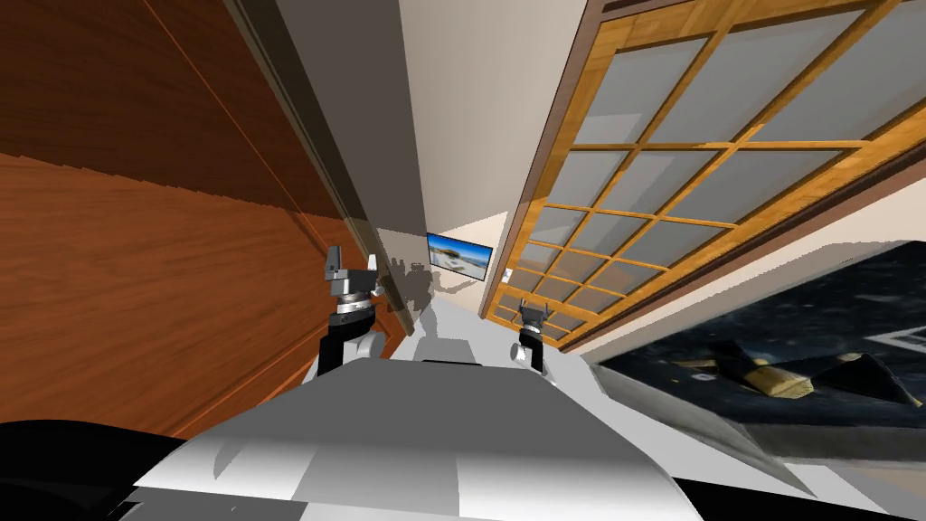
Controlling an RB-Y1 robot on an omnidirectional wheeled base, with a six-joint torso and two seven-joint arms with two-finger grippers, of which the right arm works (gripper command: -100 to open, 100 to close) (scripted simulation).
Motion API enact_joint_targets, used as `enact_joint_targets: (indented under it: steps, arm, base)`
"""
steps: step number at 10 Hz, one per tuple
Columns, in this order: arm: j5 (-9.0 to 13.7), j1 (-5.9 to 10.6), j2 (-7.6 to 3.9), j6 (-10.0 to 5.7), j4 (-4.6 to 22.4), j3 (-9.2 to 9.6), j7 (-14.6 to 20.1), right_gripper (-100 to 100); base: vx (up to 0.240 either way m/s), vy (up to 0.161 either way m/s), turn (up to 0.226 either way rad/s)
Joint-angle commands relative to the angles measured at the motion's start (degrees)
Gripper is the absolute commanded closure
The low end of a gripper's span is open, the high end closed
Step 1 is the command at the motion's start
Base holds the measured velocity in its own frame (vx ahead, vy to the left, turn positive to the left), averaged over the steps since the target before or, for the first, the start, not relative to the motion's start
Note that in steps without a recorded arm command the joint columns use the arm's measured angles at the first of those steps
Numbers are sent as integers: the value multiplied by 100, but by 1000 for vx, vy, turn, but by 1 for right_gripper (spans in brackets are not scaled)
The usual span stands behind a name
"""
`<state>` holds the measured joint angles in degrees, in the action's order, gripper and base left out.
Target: Pull the door open
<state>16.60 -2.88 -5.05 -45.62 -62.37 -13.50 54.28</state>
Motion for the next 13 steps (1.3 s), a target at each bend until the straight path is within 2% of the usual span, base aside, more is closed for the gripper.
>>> enact_joint_targets:
  steps: [1, 3, 4, 7, 13]
  arm:
    - [88, 120, 16, -59, 286, -46, 224, -100]
    - [192, 239, 32, -113, 637, -99, 475, -100]
    - [192, 239, 32, -113, 664, -99, 475, -100]
    - [341, 409, 57, -190, 1141, -176, 836, -100]
    - [584, 688, 117, -317, 1921, -302, 1426, -100]
  base:
    - [86, -46, 189]
    - [85, -57, 164]
    - [62, -34, 56]
    - [55, -30, 153]
    - [73, -55, 133]
